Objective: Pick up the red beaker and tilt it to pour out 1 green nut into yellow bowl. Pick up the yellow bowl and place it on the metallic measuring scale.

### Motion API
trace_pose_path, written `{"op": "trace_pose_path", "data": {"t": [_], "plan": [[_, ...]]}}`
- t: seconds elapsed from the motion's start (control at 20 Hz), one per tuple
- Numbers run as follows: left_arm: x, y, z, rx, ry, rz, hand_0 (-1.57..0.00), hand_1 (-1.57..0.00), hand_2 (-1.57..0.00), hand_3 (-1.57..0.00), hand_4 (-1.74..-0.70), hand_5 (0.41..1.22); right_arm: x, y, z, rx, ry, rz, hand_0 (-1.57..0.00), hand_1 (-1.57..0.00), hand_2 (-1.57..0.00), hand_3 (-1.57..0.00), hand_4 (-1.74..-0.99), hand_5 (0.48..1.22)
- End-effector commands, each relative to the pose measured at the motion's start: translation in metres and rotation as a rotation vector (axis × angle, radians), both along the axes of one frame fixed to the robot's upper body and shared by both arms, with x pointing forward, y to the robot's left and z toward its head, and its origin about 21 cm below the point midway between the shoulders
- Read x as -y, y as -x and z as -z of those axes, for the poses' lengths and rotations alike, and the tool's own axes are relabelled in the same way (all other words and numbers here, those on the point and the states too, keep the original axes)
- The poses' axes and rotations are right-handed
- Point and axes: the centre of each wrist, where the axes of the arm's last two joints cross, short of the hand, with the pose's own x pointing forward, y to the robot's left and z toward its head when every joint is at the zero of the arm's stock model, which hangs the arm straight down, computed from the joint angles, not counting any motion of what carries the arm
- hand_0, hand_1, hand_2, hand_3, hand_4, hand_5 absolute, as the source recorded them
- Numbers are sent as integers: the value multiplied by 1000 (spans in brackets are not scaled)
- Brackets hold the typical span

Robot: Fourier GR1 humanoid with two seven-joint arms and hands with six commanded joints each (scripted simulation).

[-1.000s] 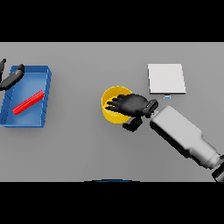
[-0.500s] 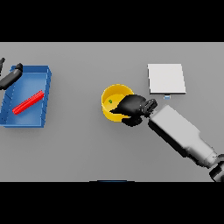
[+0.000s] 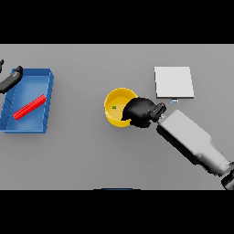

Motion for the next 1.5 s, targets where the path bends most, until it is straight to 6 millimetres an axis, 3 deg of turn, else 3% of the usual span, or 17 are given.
{"op": "trace_pose_path", "data": {"t": [0.0, 0.2, 0.5, 0.85, 1.15, 1.45], "plan": [[1, 0, 1, -6, 2, 2, 1, 1, 1, 1, -717, 693, 0, -1, -1, 4, -7, 6, -1515, -1511, -1314, -1285, -1720, 1206], [1, -3, 3, -10, 9, -13, 1, 1, 1, 1, -719, 696, 7, -5, -17, 1, -36, 32, -1548, -1546, -1337, -1331, -1732, 1215], [3, -3, 3, -16, -1, 4, 1, 1, 1, 1, -717, 686, 23, -7, -58, 74, -64, 90, -1565, -1565, -1426, -1194, -1739, 1219], [3, 1, -5, -1, -1, 1, 1, 1, 1, 1, -723, 698, 51, -8, -74, 145, -63, 184, -1565, -1570, -1513, -1155, -1741, 1220], [5, 1, -6, -21, -10, -25, 1, 1, 1, 1, -729, 720, 81, -30, -75, 209, -85, 298, -1569, -1571, -1530, -1151, -1741, 1221], [4, 2, -5, -30, -2, -23, 1, 1, 1, 1, -732, 735, 114, -53, -62, 243, -66, 410, -1571, -1571, -1542, -1150, -1741, 1221]]}}
